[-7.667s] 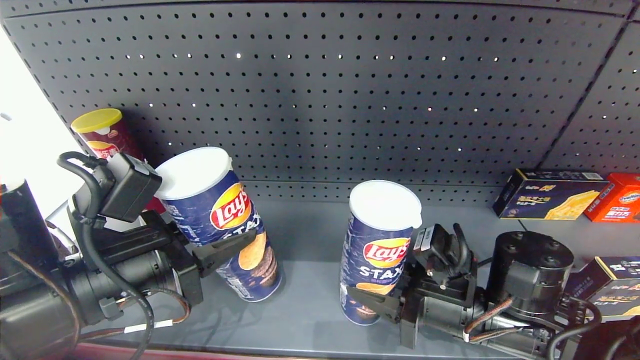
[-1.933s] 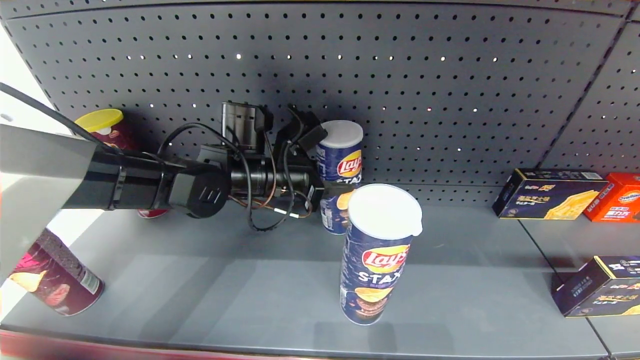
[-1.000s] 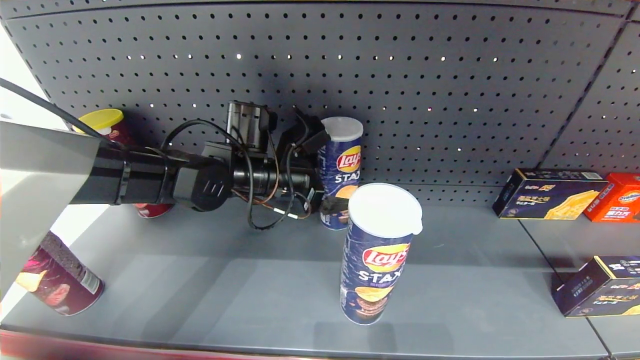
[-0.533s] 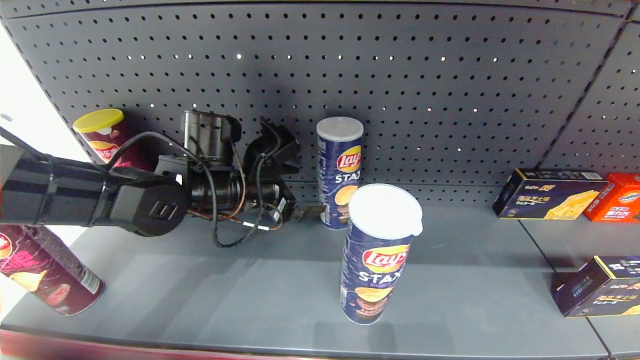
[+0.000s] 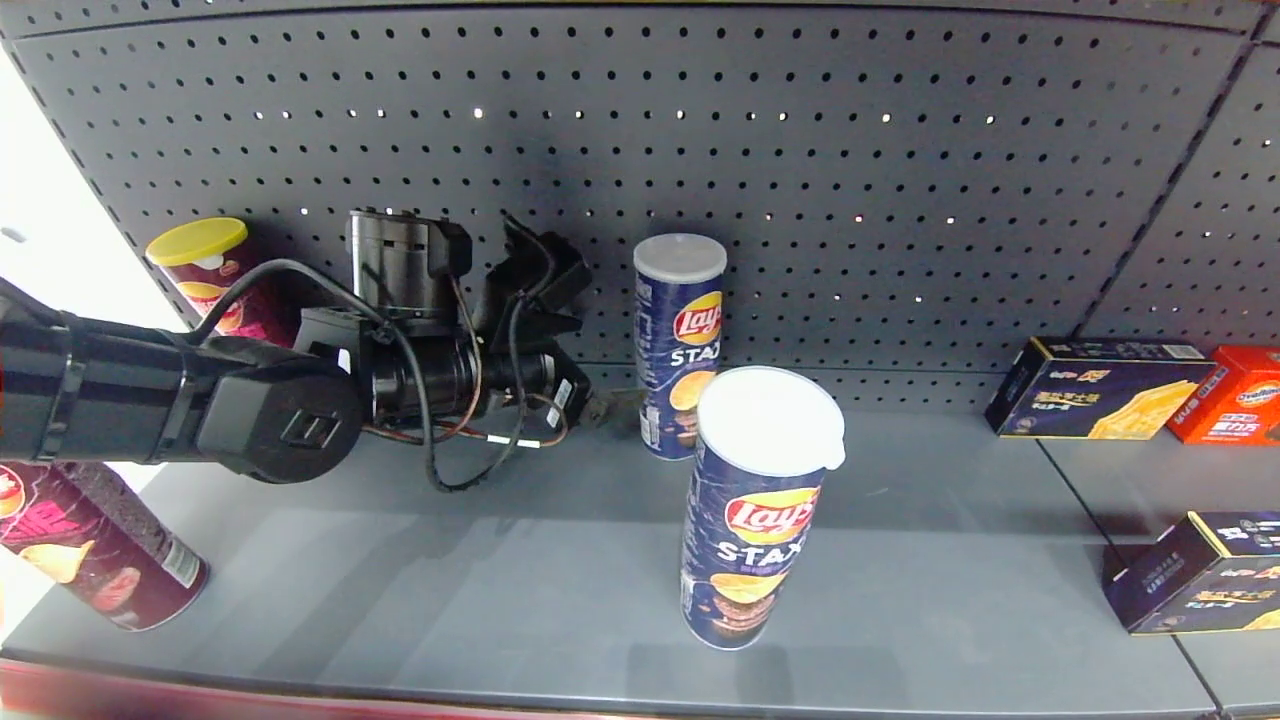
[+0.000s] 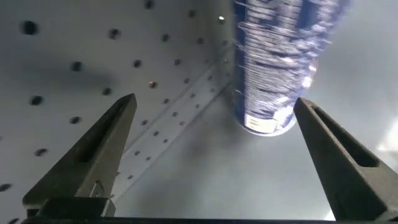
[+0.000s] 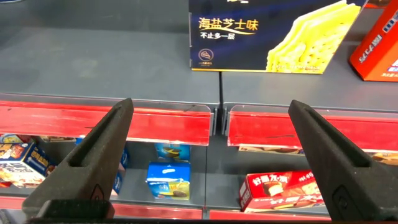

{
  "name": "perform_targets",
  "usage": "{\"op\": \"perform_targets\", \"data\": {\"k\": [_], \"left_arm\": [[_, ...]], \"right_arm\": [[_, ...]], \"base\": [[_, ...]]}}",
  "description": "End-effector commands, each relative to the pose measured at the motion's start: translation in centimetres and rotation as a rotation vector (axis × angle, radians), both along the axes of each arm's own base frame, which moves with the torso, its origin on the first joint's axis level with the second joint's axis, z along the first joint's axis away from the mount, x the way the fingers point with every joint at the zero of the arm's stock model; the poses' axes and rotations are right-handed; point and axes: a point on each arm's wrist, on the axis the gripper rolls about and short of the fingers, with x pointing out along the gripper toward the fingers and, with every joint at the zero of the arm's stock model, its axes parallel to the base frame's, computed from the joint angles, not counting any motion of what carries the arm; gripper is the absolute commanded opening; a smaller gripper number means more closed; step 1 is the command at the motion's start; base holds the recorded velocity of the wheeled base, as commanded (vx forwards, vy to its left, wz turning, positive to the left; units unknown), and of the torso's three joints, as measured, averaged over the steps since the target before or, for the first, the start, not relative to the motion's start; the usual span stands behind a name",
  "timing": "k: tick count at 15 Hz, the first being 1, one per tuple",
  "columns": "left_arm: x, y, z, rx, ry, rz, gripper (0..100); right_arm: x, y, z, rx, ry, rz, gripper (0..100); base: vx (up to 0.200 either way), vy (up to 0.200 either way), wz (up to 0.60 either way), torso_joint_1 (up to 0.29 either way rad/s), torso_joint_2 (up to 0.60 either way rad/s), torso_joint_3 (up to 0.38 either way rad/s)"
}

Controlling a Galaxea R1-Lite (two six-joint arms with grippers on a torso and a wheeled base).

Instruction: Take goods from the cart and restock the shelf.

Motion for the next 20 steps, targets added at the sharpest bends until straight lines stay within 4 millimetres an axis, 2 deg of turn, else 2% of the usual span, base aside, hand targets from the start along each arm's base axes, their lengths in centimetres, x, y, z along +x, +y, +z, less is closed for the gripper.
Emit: {"op": "perform_targets", "data": {"k": [1,5,9,12,13,16,20], "left_arm": [[0.6,-0.5,-0.2,0.001,-0.002,0.001,100],[1.4,-0.7,-0.4,-0.005,0.003,0.057,100],[1.5,-0.6,-0.5,-0.008,-0.004,0.084,100],[1.1,-0.1,-0.6,-0.008,-0.018,0.109,100],[0.4,0.3,-0.4,-0.006,-0.023,0.116,100],[0.4,0.4,-0.5,0.014,-0.026,0.171,100],[0.6,-0.4,-0.4,0.034,-0.047,0.235,100]], "right_arm": [[0.0,0.0,0.0,-0.001,0.001,0.001,100],[0.0,0.0,0.0,-0.001,0.001,0.001,100],[0.0,0.0,0.0,-0.001,0.001,0.001,100],[0.0,0.0,0.0,-0.001,0.002,0.001,100],[0.0,0.0,0.0,-0.001,0.001,0.001,100],[0.0,0.0,0.0,-0.001,0.002,0.001,100],[0.0,0.0,0.0,-0.001,0.001,0.001,100]], "base": [[0.0,0.0,0.0,0.0,0.0,0.0],[0.0,0.0,0.0,0.0,0.0,0.0],[0.0,0.0,0.0,0.0,0.0,0.0],[0.0,0.0,0.0,0.0,0.0,0.0],[0.0,0.0,0.0,0.0,0.0,0.0],[0.0,0.0,0.0,0.0,0.0,0.0],[0.0,0.0,0.0,0.0,0.0,0.0]]}}
